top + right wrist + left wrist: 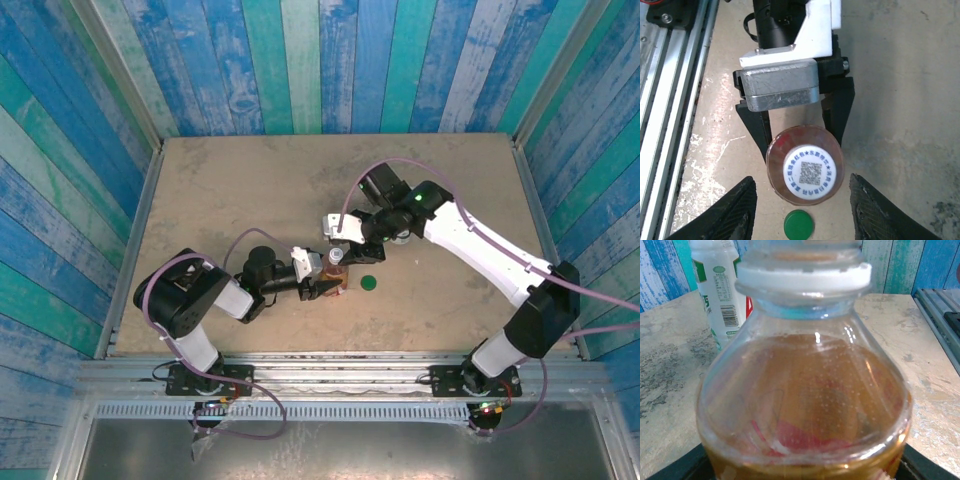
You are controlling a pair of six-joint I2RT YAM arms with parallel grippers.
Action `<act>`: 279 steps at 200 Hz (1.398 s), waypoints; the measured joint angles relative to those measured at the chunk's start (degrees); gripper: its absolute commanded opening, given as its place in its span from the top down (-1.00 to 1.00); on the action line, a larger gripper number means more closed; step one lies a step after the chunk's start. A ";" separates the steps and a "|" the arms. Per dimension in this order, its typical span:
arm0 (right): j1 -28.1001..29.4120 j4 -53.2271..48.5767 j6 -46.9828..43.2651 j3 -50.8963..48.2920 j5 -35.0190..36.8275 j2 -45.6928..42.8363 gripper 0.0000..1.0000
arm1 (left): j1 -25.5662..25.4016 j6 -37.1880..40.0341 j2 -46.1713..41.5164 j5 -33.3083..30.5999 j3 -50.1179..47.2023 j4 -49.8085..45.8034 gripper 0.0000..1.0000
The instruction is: Screw on the bottle caps
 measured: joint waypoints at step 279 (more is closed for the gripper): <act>0.55 -1.55 0.59 2.80 0.20 4.70 0.34 | 0.00 0.61 0.00 0.48 0.76 -1.25 -0.25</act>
